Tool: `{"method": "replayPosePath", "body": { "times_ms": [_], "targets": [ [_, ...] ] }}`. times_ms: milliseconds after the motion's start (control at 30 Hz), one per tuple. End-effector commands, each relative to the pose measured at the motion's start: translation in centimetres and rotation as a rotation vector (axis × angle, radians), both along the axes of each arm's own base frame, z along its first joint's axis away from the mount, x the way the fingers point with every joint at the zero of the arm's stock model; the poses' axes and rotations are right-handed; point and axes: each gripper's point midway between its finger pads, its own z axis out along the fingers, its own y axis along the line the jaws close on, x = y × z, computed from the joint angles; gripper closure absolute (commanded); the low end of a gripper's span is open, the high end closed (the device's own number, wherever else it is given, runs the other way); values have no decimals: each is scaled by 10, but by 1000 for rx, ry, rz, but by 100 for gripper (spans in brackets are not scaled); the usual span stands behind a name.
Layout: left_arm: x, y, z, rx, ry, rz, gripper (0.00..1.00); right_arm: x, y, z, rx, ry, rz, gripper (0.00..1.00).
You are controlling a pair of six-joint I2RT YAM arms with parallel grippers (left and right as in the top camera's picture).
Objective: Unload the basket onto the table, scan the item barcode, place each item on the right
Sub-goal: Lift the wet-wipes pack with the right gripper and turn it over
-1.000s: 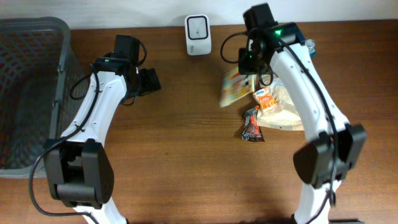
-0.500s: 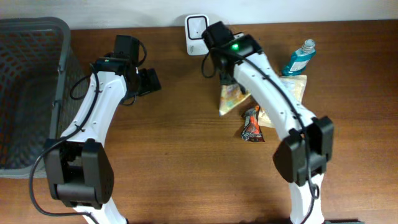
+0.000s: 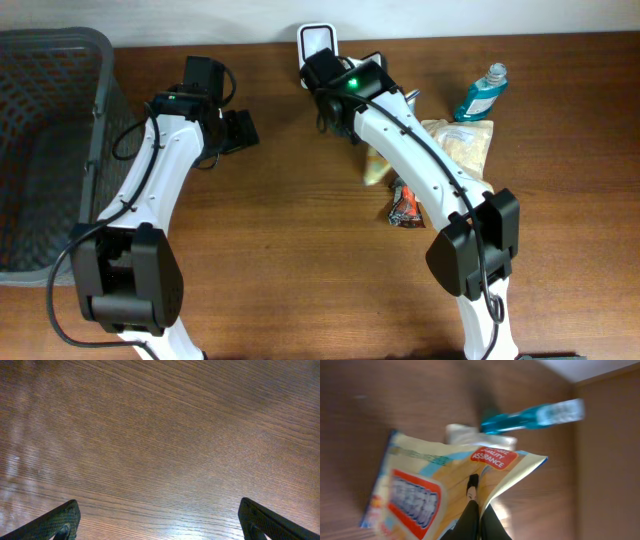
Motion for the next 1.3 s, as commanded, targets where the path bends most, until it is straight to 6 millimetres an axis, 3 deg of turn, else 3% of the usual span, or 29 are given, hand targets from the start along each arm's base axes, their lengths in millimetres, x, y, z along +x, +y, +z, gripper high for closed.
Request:
{"method": "replayPosePath", "body": {
  "times_ms": [0,100,200,400,700,1100,1267],
  "targets": [
    [0,2,-5,4,12,15,1,9,-22,43,-216,-82,18,96],
    [0,2,-5,4,12,15,1,10,-19,39,-192,-70,28,96],
    [0,2,-5,4,12,15,1,14,-6,21,-80,-47,47,96],
    [0,2,-5,4,12,15,1,20,-7,3,-114,3,70,96],
    [0,2,-5,4,12,15,1,22,-2,0,-111,26,105,96],
    [0,2,-5,4,12,15,1,23,45,-31,161,125,244,96],
    [0,2,-5,4,12,15,1,18,84,-45,379,177,323,96]
  ]
}}
